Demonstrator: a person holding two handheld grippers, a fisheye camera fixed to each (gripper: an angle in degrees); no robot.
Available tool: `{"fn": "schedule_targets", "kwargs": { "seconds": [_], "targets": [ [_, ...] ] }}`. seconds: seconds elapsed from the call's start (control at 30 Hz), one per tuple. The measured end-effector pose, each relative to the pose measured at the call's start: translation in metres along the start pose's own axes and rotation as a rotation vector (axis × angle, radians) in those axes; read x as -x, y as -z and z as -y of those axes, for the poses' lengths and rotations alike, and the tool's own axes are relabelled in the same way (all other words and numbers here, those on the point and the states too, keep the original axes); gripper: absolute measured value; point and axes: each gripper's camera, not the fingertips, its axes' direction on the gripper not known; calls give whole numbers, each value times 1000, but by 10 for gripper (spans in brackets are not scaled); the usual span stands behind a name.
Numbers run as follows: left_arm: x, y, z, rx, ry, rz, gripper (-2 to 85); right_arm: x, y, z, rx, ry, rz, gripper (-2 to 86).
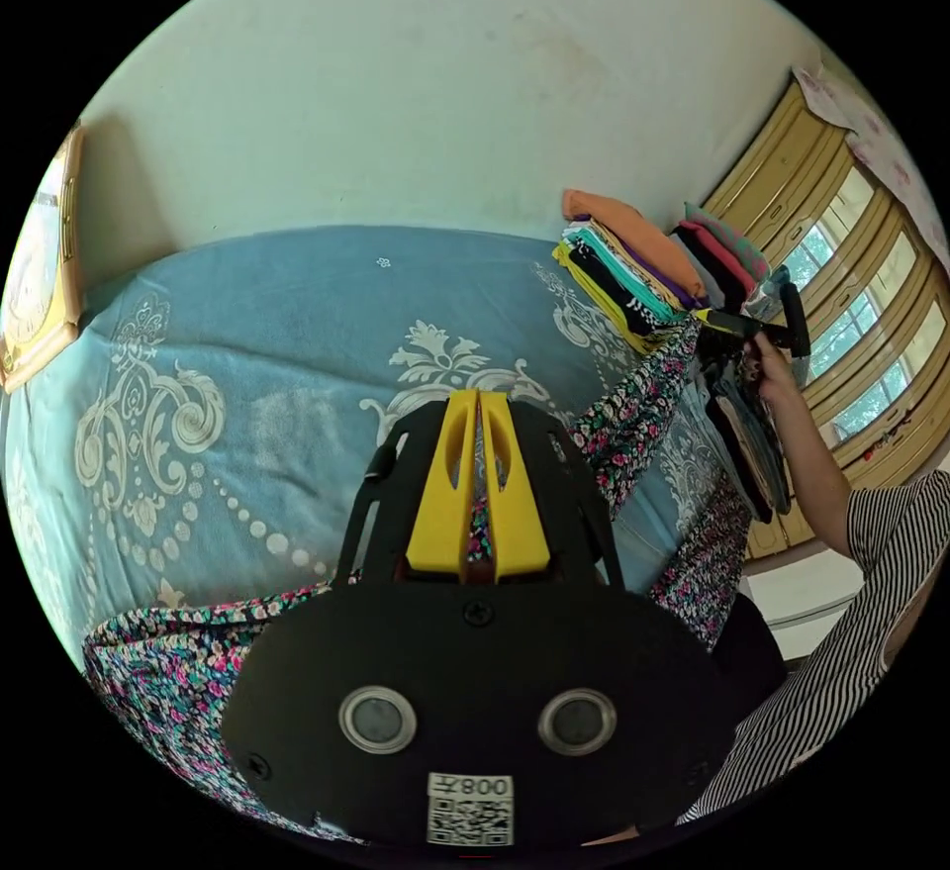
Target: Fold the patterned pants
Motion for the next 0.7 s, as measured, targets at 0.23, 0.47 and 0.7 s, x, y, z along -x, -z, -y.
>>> {"fn": "schedule_targets", "kwargs": {
  "seconds": [0.23, 0.47, 0.7],
  "targets": [
    [-29, -61, 17, 184, -109, -63, 52, -5, -43, 11, 160, 37, -191, 58],
    [-43, -93, 32, 279, -151, 30, 15, -34, -36, -30, 204, 13, -150, 75],
    [-50, -91, 60, 206, -133, 77, 3, -52, -43, -25, 259, -37, -75, 26]
  ]
}}
